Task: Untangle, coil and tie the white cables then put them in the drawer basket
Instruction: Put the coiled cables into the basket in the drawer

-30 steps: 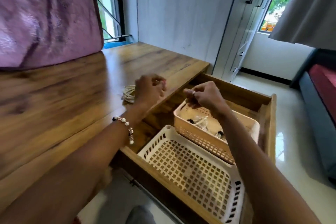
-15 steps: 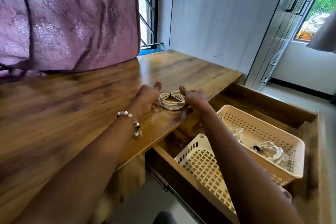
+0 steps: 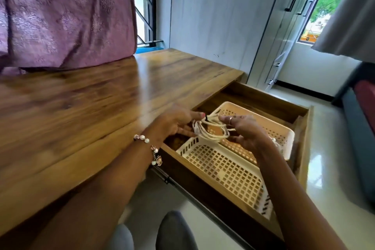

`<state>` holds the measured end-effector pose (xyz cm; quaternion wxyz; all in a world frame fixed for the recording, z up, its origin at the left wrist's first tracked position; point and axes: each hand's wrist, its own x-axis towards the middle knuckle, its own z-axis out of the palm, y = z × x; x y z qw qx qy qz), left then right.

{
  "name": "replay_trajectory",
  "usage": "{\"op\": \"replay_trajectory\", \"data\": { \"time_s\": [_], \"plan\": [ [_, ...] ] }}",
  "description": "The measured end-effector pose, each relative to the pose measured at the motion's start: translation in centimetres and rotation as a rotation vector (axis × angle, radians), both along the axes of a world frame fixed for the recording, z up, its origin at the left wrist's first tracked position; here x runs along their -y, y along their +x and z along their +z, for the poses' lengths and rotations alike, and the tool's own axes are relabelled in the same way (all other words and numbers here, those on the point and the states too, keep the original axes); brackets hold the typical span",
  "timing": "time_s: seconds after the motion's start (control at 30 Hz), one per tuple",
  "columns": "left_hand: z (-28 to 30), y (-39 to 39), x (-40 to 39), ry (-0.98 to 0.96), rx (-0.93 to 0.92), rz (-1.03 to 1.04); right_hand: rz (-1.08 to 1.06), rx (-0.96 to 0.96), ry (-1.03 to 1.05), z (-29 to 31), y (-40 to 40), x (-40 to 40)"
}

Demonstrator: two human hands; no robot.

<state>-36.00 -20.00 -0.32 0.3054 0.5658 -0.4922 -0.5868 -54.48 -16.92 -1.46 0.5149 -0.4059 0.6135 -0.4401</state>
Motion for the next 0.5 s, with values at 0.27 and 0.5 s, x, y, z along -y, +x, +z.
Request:
{"op": "replay_trajectory", "data": {
  "time_s": [0.27,0.5],
  "plan": [
    [-4.9,-3.2,-2.7,-0.003,0.332,-0.167,0.050,-0.116,0.232,-4.4,-2.4,-3.4],
    [-5.3,-3.9,-3.1,-0.081,0.488,-0.292,0.086,-0.277,0.282,-6.3,-2.9,-3.3]
  ]
}}
